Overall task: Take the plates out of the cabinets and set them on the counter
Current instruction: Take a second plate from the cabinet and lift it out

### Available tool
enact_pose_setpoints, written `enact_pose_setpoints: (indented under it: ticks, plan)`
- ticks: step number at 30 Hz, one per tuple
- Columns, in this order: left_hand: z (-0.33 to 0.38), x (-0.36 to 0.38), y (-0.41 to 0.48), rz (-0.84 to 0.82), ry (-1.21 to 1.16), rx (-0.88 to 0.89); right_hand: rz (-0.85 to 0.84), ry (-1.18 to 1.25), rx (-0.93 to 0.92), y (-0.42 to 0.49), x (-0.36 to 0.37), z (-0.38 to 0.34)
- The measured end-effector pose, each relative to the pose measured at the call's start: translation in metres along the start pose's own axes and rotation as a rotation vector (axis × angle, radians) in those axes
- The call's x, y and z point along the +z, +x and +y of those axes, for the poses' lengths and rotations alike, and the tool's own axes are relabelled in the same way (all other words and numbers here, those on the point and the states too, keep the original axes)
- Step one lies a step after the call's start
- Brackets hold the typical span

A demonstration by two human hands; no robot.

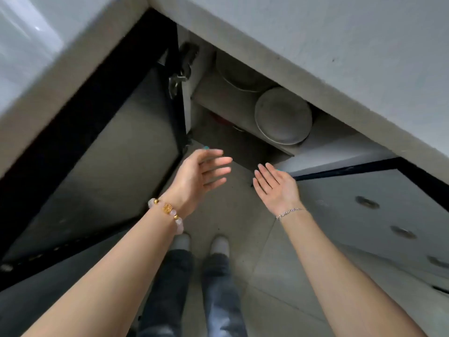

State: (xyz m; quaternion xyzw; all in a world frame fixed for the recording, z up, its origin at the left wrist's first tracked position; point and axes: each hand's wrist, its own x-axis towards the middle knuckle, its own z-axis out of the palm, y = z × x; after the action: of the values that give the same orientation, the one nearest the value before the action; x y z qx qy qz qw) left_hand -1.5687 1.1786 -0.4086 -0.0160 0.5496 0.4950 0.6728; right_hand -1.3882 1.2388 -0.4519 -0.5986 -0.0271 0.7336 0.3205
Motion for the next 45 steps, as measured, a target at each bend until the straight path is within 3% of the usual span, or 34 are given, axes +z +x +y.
enact_pose_setpoints:
  ticks: [11, 26, 36, 45]
  plan:
    - [-0.056, -0.033, 0.06, -0.027, 0.005, -0.087, 0.029, 0.139, -0.082, 0.121, 0.006, -0.032]
    - [-0.037, -0.04, 0.064, 0.001, 0.0, -0.053, 0.106, 0.234, -0.12, 0.15, 0.044, -0.042]
    - [-0.031, -0.04, 0.03, 0.011, 0.026, -0.046, 0.094, 0.139, -0.07, 0.094, 0.029, -0.01]
    - [0.013, -0.03, -0.076, 0.017, 0.032, -0.008, 0.124, 0.018, 0.006, -0.047, 0.007, 0.028]
